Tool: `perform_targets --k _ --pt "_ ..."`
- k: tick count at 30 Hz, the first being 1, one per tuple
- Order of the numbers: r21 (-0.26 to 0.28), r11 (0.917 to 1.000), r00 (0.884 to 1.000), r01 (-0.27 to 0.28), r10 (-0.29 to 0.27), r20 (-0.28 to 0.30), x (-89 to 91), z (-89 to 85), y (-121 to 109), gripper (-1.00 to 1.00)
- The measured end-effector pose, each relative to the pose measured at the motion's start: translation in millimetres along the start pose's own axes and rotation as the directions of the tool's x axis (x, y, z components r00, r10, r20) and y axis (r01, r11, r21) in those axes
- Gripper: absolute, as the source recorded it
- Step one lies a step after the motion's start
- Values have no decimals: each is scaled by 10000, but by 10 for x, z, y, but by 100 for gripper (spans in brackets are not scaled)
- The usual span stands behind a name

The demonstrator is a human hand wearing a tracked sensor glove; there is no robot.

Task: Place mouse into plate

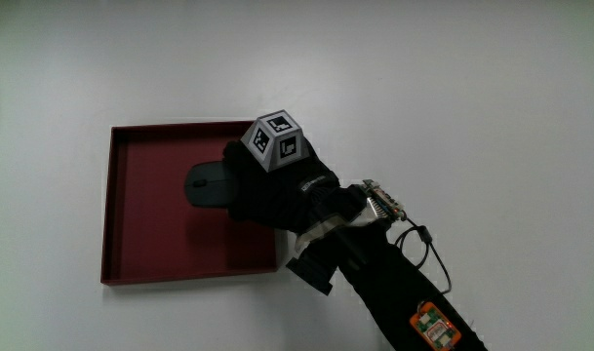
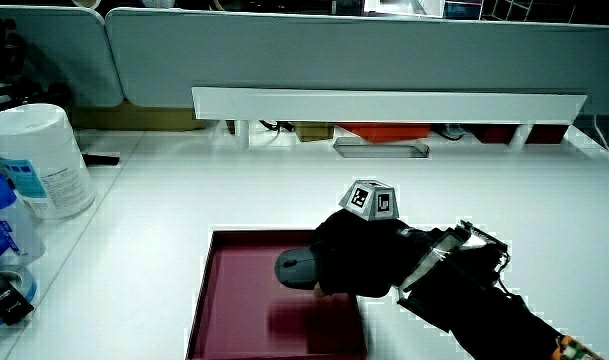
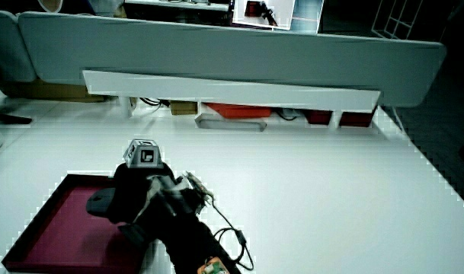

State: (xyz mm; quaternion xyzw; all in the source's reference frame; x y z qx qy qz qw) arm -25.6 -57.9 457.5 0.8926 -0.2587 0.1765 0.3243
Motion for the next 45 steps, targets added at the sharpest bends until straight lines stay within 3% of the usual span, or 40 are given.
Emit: perform_targets --k 2,4,9,15,16,21,26,27,29,33,34,37,39,40,42,43,44,45 --pt "88 9999 9999 -86 86 -83 -36 -31 31 0" --pt "-154 9995 9995 -292 291 -79 -76 -92 73 0" --pt "-621 9980 9999 -107 104 -57 -87 -264 194 0" --pt "-713 9974 9998 42 -27 208 -108 -389 259 0" --pt "-931 9956 9996 141 -116 270 -99 -430 288 0" --pt "-962 9953 9999 119 -109 107 -89 -531 318 0" --pt "-1183 9927 9997 223 -211 111 -93 -546 328 0" --pt "-1353 9908 10000 -23 14 -68 -97 -546 322 0" --pt "-1261 9920 9999 1 -15 -116 -96 -539 307 0" --pt "-1437 9896 9990 69 -131 -417 -53 -554 289 -29" --pt "-1438 9896 9996 97 -136 -261 -38 -556 291 -36" --pt "-1674 9857 9974 -192 73 -714 -9 -487 228 -57" --pt "-1726 9833 9873 -574 302 -1563 58 -458 169 -71" --pt "-1911 9786 9842 -764 432 -1718 86 -440 134 -79" --pt "-1676 9824 9853 -821 547 -1621 75 -315 -2 -93" --pt "-1923 9778 9873 -835 550 -1490 101 -309 -30 -100" --pt "-1980 9731 9792 -1173 802 -1862 99 -256 -103 -100" --pt "-1909 9745 9809 -1179 844 -1752 116 -228 -161 -100"
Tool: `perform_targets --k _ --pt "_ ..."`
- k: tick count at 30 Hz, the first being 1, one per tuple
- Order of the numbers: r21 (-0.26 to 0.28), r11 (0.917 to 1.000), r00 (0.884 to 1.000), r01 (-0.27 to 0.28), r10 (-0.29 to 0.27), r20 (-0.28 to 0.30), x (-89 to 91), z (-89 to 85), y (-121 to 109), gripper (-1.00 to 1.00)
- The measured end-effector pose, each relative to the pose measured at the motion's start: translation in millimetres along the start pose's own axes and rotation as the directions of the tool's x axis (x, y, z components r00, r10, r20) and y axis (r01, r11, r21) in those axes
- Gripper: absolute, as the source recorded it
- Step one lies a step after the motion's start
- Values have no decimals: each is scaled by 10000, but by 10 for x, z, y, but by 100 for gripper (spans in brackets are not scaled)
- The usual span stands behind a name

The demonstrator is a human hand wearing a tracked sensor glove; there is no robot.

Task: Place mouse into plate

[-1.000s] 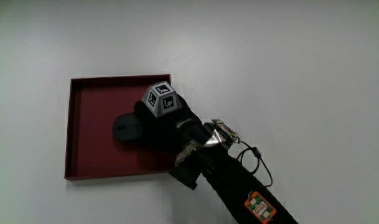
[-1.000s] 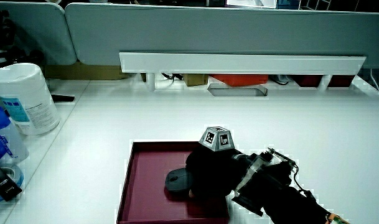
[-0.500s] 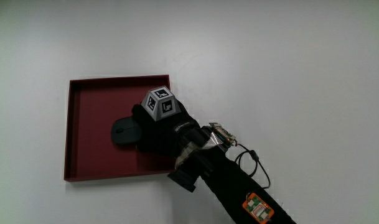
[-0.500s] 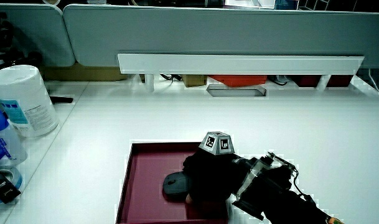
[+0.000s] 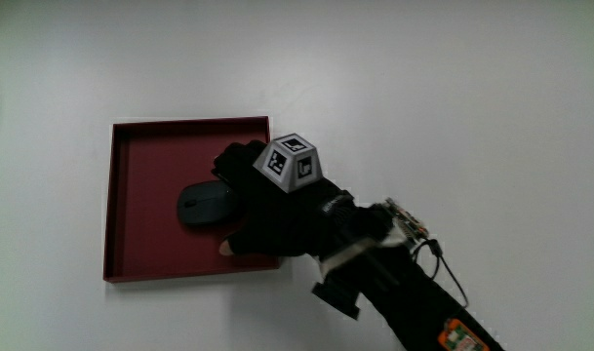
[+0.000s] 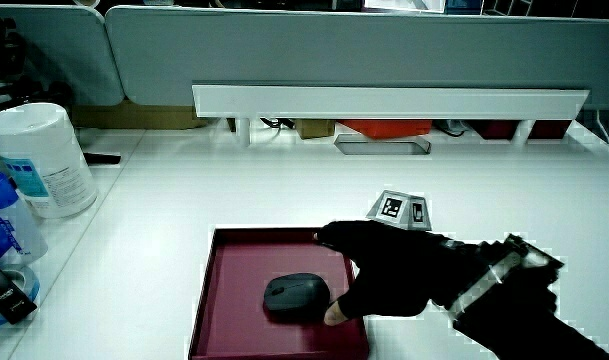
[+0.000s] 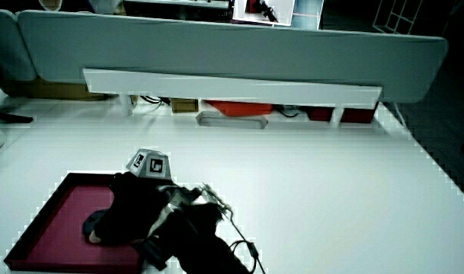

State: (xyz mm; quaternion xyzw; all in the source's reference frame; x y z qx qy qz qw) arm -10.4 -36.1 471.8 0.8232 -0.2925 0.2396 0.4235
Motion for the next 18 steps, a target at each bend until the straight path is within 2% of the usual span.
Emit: perform_targets --k 1,2,3,4,5,6,7,8,10,13,14,15,18 --pt "120 9999 9999 -19 17 131 -14 25 -77 -100" --pt "-28 9996 9996 -290 290 17 -46 51 -162 -100" --pt "-6 9997 9992 -240 240 315 -38 51 -216 -100" --pt "272 9993 9985 -239 225 489 -68 77 -300 -100" --pt "24 9995 9982 -327 326 503 -84 85 -371 -100" --pt "24 9990 9976 -445 444 540 -111 107 -454 -100" --pt "379 9991 9972 186 -213 710 -13 50 -459 -100" --pt "-140 9987 9962 -499 508 713 -76 79 -560 -100" --pt "303 9899 9887 -1382 1362 623 -308 247 -842 -100" --pt "519 9886 9788 -1414 1318 1571 -163 107 -951 -100" --pt "183 9950 9880 -986 957 1214 -459 338 -1188 -100" --pt "10 9964 9942 -845 843 667 -389 257 -1204 -100" --pt "182 9919 9895 -1255 1238 743 -412 239 -1395 -100"
